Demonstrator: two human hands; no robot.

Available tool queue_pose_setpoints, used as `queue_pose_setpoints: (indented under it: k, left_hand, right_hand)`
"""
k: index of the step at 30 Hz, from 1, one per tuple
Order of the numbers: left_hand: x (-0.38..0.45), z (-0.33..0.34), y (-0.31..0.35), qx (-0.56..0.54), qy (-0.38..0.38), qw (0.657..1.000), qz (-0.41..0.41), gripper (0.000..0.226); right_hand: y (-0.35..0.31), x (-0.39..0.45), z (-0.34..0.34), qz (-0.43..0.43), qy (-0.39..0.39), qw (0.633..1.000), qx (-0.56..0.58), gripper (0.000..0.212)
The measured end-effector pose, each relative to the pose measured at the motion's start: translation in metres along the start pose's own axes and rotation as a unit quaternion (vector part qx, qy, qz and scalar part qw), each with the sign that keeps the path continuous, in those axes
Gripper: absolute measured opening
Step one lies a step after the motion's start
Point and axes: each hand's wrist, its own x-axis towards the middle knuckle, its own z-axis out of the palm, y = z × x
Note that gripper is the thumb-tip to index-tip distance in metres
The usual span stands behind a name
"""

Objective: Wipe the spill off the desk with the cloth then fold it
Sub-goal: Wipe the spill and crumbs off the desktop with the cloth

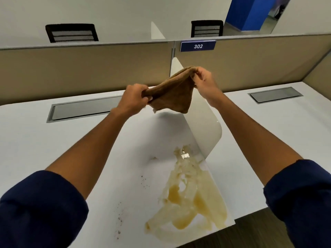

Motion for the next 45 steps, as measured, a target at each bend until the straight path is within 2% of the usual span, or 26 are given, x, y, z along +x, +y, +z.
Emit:
queue_pose_setpoints:
  k: [3, 7, 10, 15, 18, 20, 22, 24, 26, 28, 33, 35, 37, 39, 45]
  left_hand:
    - [-0.025, 0.039, -0.016, -0.012, -0.071, 0.997, -0.019, 0.006]
    - [-0.063, 0.089, -0.036, -0.014, -0.166, 0.985, -0.046, 0.008]
    - [-0.087, 0.118, -0.039, -0.028, -0.237, 0.970, -0.039, 0.012]
    - [-0.114, 0.141, -0.024, -0.048, -0.277, 0.960, -0.016, 0.014]
    - [-0.128, 0.149, -0.014, -0.050, -0.294, 0.954, -0.009, 0.011]
    - [-0.136, 0.155, -0.008, -0.053, -0.293, 0.954, -0.015, 0.010]
    - [-0.142, 0.159, -0.003, -0.051, -0.284, 0.957, -0.020, 0.010]
    - [-0.148, 0.163, 0.002, -0.049, -0.276, 0.960, -0.020, 0.010]
    - [-0.155, 0.167, 0.006, -0.046, -0.267, 0.963, -0.014, 0.010]
    - [-0.162, 0.171, 0.009, -0.044, -0.253, 0.966, -0.005, 0.010]
    - [-0.176, 0.184, 0.009, -0.042, -0.242, 0.969, 0.000, 0.014]
    - [-0.183, 0.188, 0.007, -0.037, -0.240, 0.970, 0.000, 0.022]
    - [-0.188, 0.190, 0.006, -0.027, -0.239, 0.971, -0.004, 0.036]
    - [-0.192, 0.192, 0.006, -0.027, -0.230, 0.973, -0.001, 0.039]
    - [-0.201, 0.191, 0.012, -0.019, -0.225, 0.974, 0.014, 0.040]
  right_hand:
    - [0.036, -0.016, 0.006, 0.016, -0.054, 0.990, -0.128, 0.016]
    - [0.087, -0.052, 0.012, 0.062, -0.187, 0.928, -0.317, 0.021]
    - [0.107, -0.081, 0.017, 0.102, -0.257, 0.892, -0.358, 0.024]
    - [0.119, -0.114, 0.021, 0.114, -0.283, 0.863, -0.402, 0.017]
    - [0.121, -0.124, 0.022, 0.137, -0.342, 0.804, -0.466, 0.022]
    - [0.118, -0.124, 0.024, 0.141, -0.353, 0.785, -0.489, 0.023]
    - [0.115, -0.119, 0.029, 0.121, -0.325, 0.805, -0.482, 0.016]
    - [0.118, -0.111, 0.038, 0.098, -0.268, 0.854, -0.435, 0.013]
    - [0.127, -0.105, 0.054, 0.080, -0.217, 0.895, -0.382, 0.027]
    - [0.141, -0.100, 0.075, 0.076, -0.193, 0.911, -0.357, 0.045]
    - [0.182, -0.091, 0.116, 0.091, -0.210, 0.882, -0.411, 0.083]
    - [0.198, -0.093, 0.126, 0.077, -0.203, 0.869, -0.444, 0.090]
    - [0.208, -0.097, 0.133, 0.064, -0.162, 0.877, -0.448, 0.084]
    - [0.214, -0.100, 0.137, 0.051, -0.130, 0.885, -0.443, 0.074]
    - [0.220, -0.113, 0.137, 0.034, -0.123, 0.888, -0.443, 0.055]
